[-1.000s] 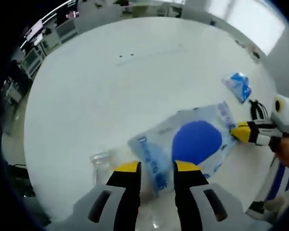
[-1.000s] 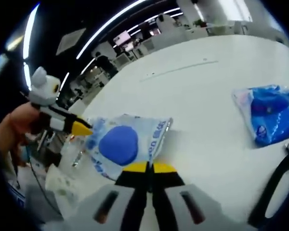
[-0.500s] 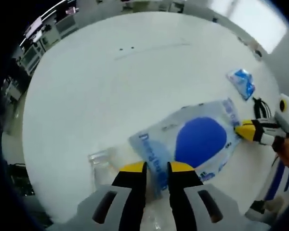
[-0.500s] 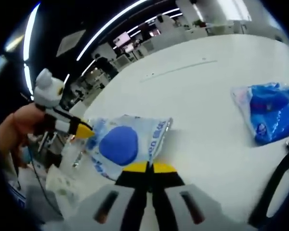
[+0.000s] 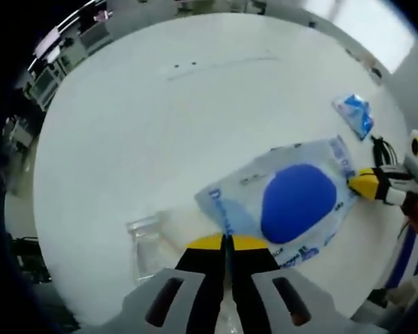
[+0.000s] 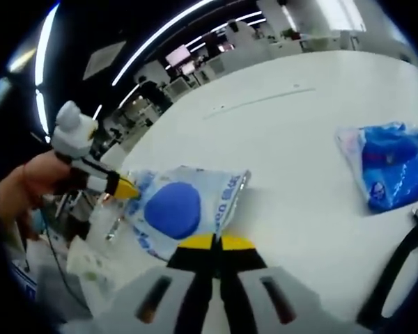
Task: Arrange the tabletop items into an orderly group along one side of the table until the central work area is clear of visible clutter.
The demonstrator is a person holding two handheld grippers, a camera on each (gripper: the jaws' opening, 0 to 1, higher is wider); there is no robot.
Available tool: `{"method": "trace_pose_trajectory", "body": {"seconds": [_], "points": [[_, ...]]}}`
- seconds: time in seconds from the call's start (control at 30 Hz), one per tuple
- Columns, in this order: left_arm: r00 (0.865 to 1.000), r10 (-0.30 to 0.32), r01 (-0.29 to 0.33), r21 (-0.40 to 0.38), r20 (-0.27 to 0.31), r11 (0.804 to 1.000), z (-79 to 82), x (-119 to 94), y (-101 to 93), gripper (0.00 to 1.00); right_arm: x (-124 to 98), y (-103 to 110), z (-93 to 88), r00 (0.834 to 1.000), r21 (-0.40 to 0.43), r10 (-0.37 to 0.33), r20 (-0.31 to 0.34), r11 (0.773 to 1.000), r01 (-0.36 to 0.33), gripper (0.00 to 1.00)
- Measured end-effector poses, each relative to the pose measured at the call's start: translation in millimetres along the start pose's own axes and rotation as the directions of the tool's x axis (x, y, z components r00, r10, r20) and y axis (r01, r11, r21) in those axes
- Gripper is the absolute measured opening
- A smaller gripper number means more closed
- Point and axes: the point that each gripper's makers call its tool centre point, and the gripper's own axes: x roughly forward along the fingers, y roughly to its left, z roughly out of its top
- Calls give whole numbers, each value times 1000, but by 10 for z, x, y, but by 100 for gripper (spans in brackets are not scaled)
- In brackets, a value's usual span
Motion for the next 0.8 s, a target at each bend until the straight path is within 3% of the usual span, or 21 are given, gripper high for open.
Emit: {"method": "trace_pose_trajectory", "body": {"seconds": [0.13,0.37,0.8], "points": [[1000,-13,14,-24,18,1000,-7,-37,-19,0,-42,21,48,1000,-9,3,7,1000,-3,0],[994,-46,53,-73,97,996,88,-200,-89,0,-155,27,190,999,-38,2,36,999,-1,0],[970,-100,123,-92,221,988,246,-512,-317,0,-449,62,484,996,-102,-9,88,995,18,0]]}}
